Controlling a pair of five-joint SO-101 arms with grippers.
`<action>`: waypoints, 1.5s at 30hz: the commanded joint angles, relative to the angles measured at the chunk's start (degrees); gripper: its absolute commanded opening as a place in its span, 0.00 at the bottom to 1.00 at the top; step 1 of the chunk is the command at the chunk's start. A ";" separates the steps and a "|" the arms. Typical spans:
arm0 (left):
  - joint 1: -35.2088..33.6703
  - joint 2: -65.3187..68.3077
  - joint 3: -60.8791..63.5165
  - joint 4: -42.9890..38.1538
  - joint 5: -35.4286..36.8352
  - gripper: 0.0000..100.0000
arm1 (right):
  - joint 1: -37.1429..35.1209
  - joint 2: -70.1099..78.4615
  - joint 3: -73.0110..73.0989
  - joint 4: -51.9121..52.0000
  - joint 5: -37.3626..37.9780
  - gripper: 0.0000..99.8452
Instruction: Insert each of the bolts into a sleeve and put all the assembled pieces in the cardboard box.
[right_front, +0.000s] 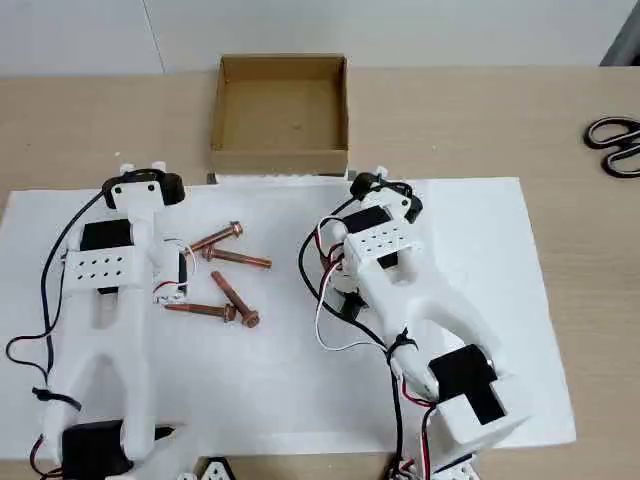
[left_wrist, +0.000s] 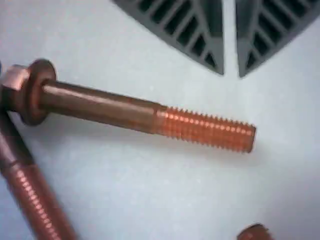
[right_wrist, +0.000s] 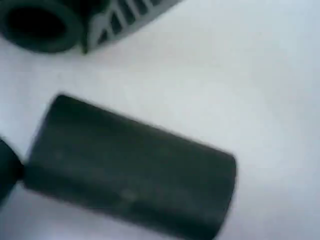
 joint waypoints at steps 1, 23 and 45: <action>-0.35 -0.26 -2.07 -1.05 -0.35 0.01 | -0.75 -0.22 -1.93 -2.68 0.00 0.00; -0.18 -0.18 -21.32 12.75 -0.09 0.01 | 11.30 -14.29 -10.29 21.41 21.19 0.00; -0.44 19.87 -34.24 14.68 17.05 0.01 | 21.93 -20.62 -10.20 28.53 21.36 0.00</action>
